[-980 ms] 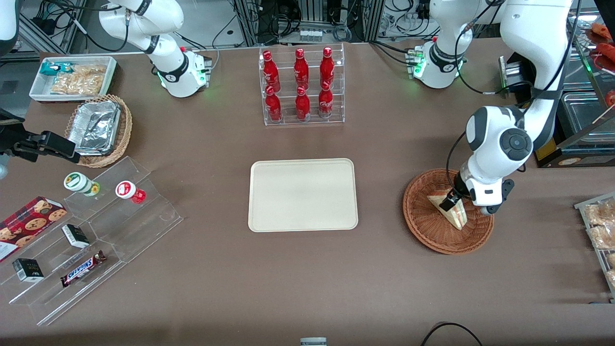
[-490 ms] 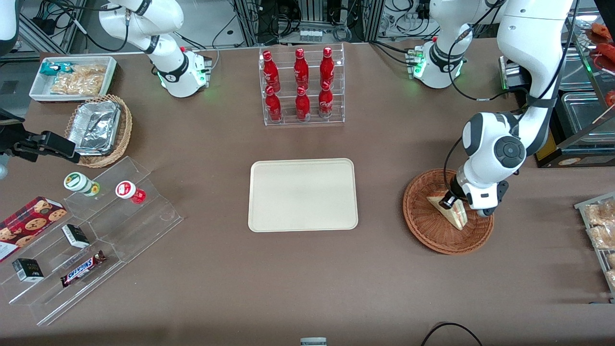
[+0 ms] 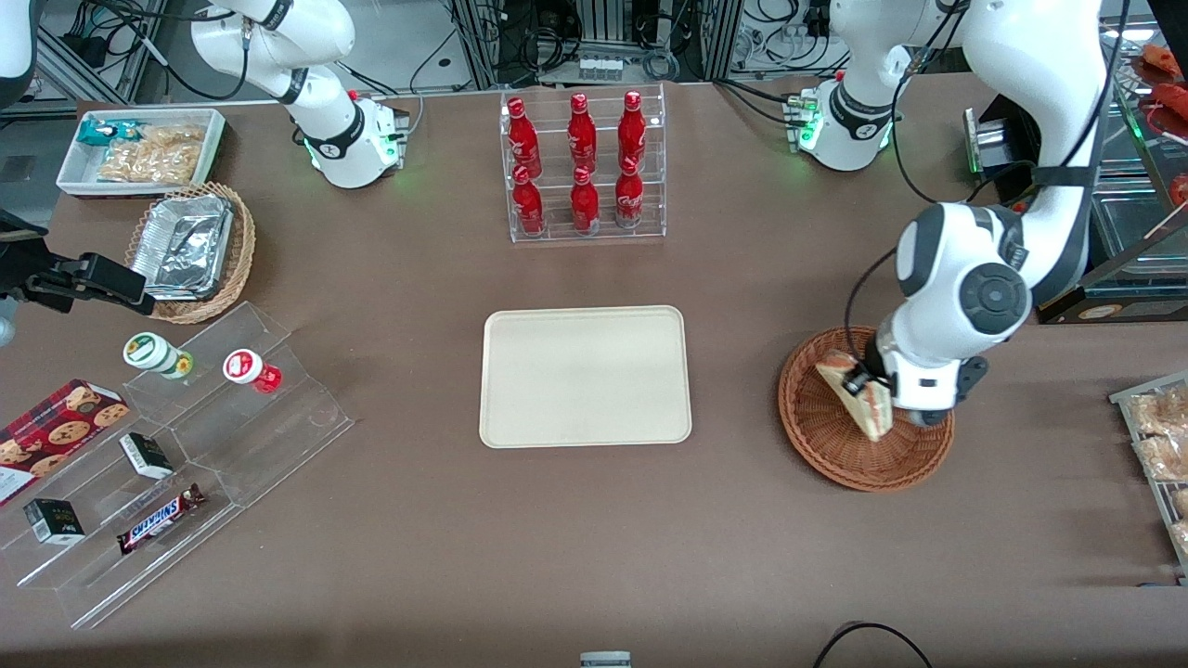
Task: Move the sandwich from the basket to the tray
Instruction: 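Lift the sandwich and carry it over the cream tray, then lower the sandwich onto the tray and open the left gripper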
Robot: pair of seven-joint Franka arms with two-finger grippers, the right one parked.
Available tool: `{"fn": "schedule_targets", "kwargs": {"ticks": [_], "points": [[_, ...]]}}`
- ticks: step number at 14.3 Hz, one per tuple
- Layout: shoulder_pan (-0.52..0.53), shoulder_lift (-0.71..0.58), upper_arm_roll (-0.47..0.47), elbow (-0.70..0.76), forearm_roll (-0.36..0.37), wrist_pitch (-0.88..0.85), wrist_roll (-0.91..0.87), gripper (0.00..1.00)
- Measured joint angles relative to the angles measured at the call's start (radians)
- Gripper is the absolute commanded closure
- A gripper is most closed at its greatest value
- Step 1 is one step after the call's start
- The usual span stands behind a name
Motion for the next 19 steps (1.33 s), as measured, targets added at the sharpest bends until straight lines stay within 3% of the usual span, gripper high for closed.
{"fn": "schedule_targets", "kwargs": {"ticks": [4,10,19], "points": [[-0.126,0.024,-0.005,0.053,-0.001,-0.02,0.09,0.79],[-0.302,0.176,-0.007,0.239,-0.002,-0.057,0.074,0.81],[-0.539,0.433,-0.007,0.504,-0.003,-0.04,-0.127,0.82]]}}
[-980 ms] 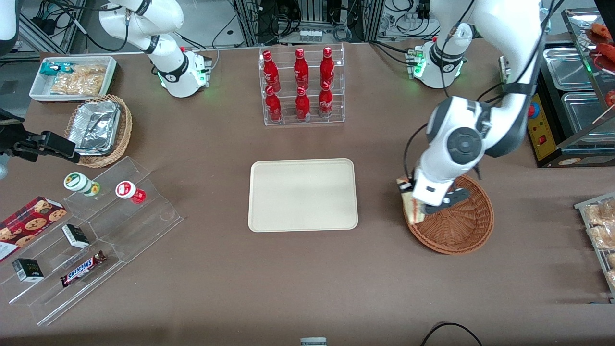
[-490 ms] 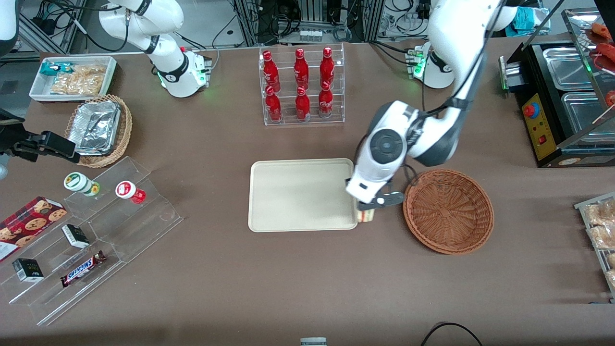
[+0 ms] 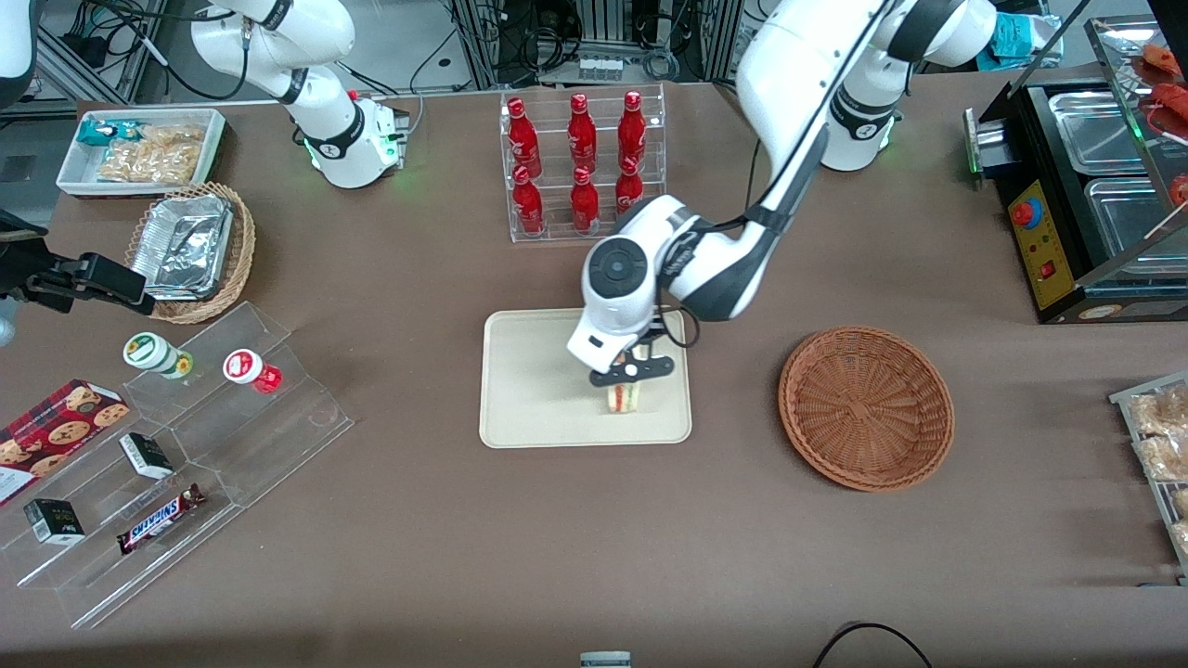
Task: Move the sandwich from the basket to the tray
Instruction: 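Lower the sandwich onto the tray and open the left gripper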
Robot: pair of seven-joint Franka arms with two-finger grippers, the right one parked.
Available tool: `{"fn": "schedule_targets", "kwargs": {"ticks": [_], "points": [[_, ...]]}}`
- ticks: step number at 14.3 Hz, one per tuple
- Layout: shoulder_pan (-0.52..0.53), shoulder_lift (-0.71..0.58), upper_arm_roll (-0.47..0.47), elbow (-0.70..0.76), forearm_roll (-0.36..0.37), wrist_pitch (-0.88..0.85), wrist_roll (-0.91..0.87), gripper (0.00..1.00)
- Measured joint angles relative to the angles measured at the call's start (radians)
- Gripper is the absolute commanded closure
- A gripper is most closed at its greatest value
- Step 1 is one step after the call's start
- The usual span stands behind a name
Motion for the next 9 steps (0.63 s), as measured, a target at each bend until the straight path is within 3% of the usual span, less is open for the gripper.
{"fn": "schedule_targets", "kwargs": {"ticks": [5,6,7,8,9], "points": [[-0.053,0.08,0.0,0.04,0.0,0.123,-0.078,0.81],[-0.053,0.088,0.001,0.041,0.0,0.134,-0.079,0.69],[-0.053,0.093,0.002,0.041,0.0,0.14,-0.079,0.2],[-0.053,0.096,0.003,0.042,0.0,0.144,-0.079,0.0],[-0.053,0.095,0.004,0.045,0.0,0.144,-0.079,0.0]]}}
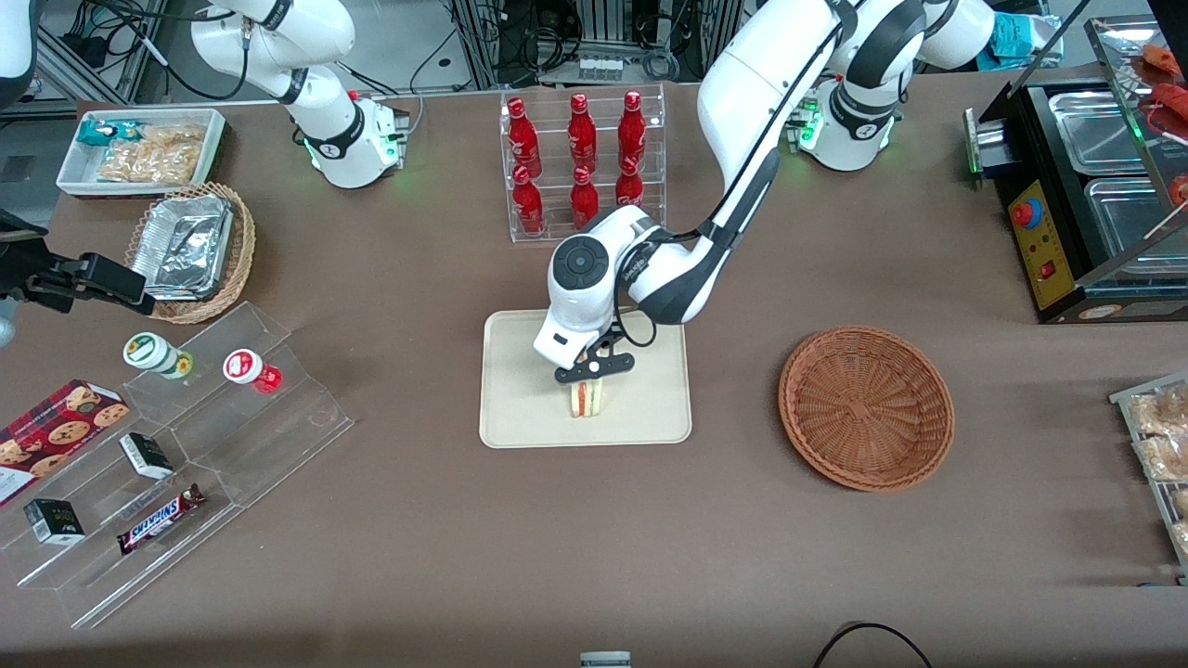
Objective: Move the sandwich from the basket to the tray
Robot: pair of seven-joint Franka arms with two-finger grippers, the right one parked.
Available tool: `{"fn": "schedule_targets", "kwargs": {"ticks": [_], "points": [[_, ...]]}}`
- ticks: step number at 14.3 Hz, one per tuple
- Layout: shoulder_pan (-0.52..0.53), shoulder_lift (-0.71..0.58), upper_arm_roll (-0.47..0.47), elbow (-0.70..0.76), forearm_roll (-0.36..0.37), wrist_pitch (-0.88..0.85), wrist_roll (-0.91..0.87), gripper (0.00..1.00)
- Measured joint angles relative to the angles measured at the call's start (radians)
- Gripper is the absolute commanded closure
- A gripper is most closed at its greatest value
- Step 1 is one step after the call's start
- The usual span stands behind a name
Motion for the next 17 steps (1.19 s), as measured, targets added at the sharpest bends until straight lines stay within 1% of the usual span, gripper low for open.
{"fn": "schedule_targets", "kwargs": {"ticks": [3,5,7,11,14,17], "points": [[-0.002,-0.005,0.0,0.021,0.0,0.0,0.0,0.0],[-0.002,-0.032,0.005,0.03,0.0,-0.025,0.0,0.0],[0.002,-0.086,0.025,0.036,0.003,-0.122,0.0,0.0],[0.026,-0.218,0.105,0.025,0.011,-0.353,0.016,0.0],[0.09,-0.265,0.147,-0.015,0.014,-0.391,0.039,0.0],[0.201,-0.315,0.151,-0.098,0.014,-0.391,0.184,0.0]]}}
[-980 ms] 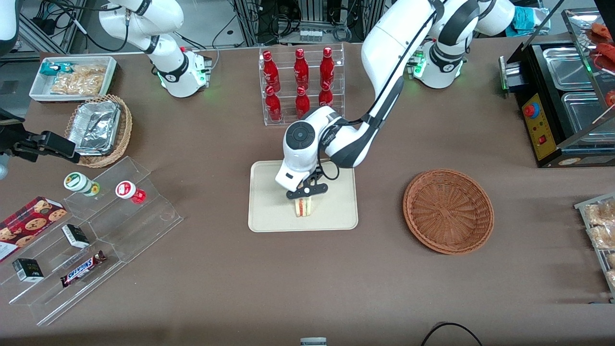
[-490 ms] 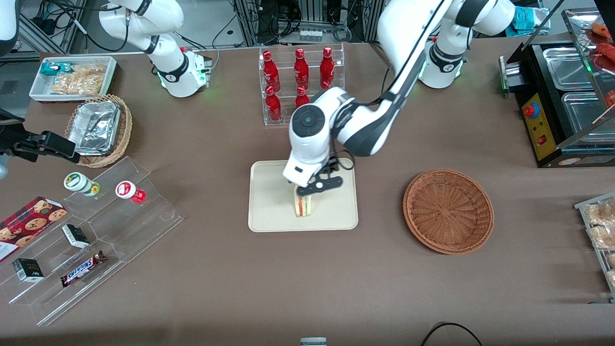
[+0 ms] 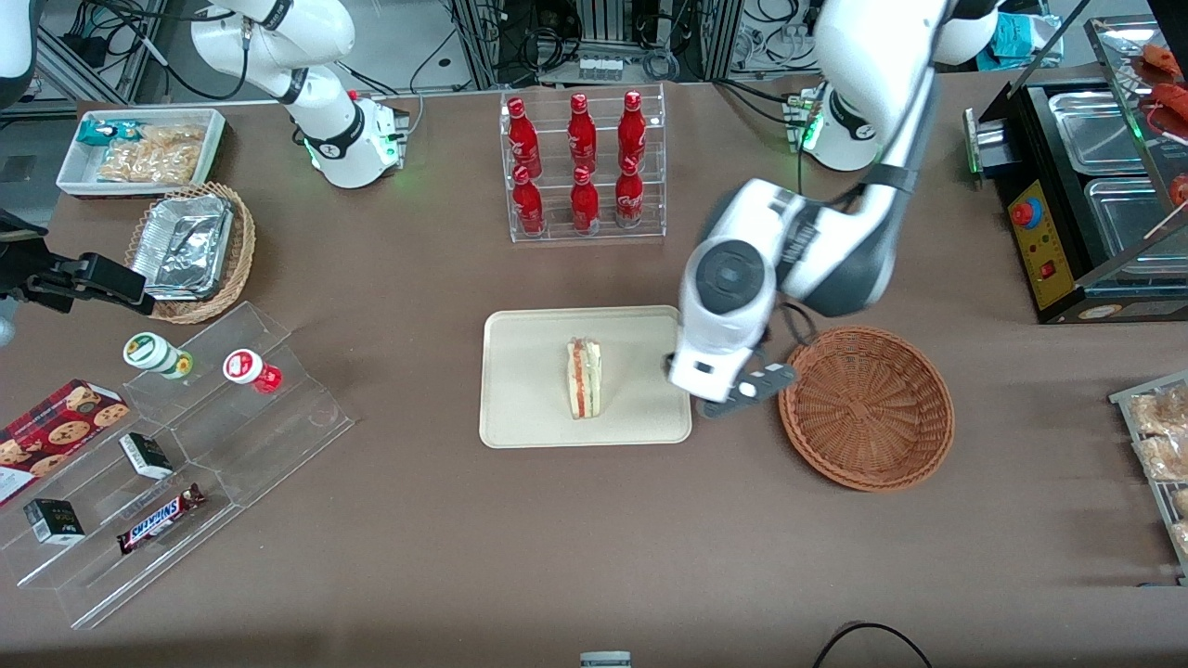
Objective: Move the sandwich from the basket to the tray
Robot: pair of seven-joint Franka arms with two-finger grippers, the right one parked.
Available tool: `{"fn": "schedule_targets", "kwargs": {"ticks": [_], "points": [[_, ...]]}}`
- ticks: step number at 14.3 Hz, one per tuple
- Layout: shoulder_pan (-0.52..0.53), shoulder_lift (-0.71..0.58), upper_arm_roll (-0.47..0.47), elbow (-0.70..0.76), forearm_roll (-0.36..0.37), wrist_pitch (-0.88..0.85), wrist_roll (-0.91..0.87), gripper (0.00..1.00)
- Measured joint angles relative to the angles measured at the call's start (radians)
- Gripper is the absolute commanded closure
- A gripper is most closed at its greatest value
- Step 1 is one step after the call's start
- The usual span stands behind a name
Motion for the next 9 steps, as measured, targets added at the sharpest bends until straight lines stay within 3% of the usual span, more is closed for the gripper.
{"fn": "schedule_targets", "kwargs": {"ticks": [5,9], "points": [[0.141,-0.2,0.003,-0.188,0.0,-0.034,0.255,0.0],[0.21,-0.351,0.003,-0.26,0.001,-0.13,0.393,0.0]]}}
